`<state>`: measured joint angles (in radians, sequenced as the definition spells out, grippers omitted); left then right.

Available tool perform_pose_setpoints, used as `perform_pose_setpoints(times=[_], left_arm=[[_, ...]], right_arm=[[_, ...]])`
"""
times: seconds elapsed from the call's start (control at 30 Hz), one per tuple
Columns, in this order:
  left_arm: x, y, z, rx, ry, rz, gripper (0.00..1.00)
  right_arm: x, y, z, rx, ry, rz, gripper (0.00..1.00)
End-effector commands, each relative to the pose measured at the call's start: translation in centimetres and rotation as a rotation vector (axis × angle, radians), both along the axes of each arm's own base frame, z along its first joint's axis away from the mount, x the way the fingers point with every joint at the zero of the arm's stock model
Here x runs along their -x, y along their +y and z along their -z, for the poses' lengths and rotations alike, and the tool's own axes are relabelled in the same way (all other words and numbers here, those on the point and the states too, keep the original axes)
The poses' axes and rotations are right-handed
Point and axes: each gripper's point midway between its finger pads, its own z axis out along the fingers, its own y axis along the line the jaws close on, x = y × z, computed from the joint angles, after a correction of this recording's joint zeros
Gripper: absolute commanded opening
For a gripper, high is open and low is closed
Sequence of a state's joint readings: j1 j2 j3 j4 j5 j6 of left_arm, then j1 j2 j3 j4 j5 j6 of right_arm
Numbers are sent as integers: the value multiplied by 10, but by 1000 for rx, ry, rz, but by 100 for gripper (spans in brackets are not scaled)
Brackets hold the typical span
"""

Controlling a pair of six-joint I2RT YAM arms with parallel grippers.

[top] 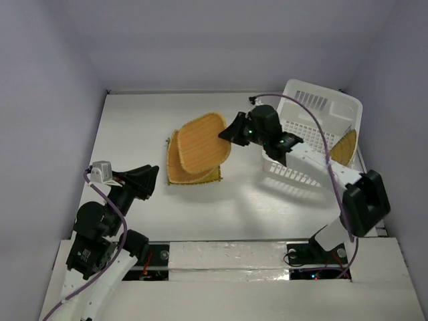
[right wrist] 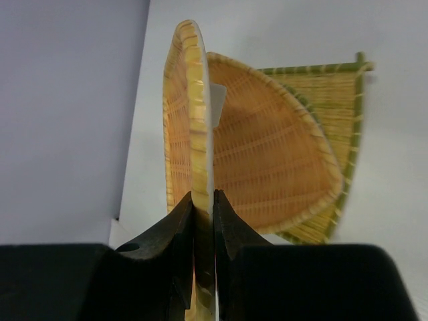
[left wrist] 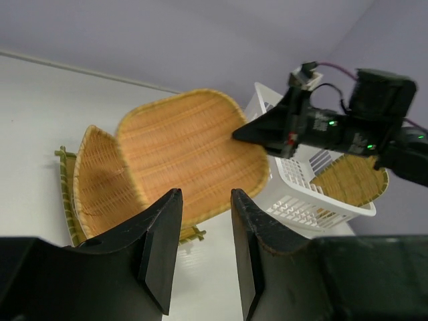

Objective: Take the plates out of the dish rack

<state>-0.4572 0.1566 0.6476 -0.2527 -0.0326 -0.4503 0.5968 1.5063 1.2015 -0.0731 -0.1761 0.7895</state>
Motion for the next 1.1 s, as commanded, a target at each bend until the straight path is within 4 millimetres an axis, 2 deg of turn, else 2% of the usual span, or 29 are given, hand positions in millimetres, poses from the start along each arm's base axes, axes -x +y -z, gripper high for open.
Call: perform_pose_setpoints(times=[0.0, 0.07, 0.1, 0.2, 0.37, 0.5, 0.8, 0.87, 0.93, 0.97, 1.0, 1.07], left_arm=[[-2, 1, -10, 17, -19, -13, 32], [-3, 2, -9, 18, -15, -16, 32], [-3, 1, -9, 17, -14, -17, 32], [-5, 1, -7, 15, -6, -19, 32], [-5, 2, -7, 15, -5, -23, 32], [-5, 2, -7, 17, -4, -26, 32], [-6, 3, -7, 17, -4, -29, 32], [-5, 3, -8, 17, -6, -31, 32], [-5, 4, -8, 19, -7, -32, 32], [-5, 4, -8, 19, -7, -32, 32], [-5, 4, -8, 21, -7, -32, 32], [-5, 4, -8, 20, -8, -32, 32]], right_arm=[[-9, 44, -88, -335, -199, -87, 0], [-9, 57, -75, -376, -156, -111, 0], [-14, 63, -62, -382, -143, -122, 0], [-15, 74, -45, -417, -109, -139, 0], [-15, 76, -6, -402, -40, -130, 0], [-14, 79, 17, -397, -3, -144, 0], [-13, 78, 57, -359, 64, -124, 0], [-14, 79, 63, -346, 74, -124, 4], [-15, 79, 75, -324, 97, -117, 11], [-17, 79, 78, -311, 93, -115, 15], [-16, 78, 86, -289, 113, -108, 24], [-21, 76, 89, -248, 100, -94, 33]])
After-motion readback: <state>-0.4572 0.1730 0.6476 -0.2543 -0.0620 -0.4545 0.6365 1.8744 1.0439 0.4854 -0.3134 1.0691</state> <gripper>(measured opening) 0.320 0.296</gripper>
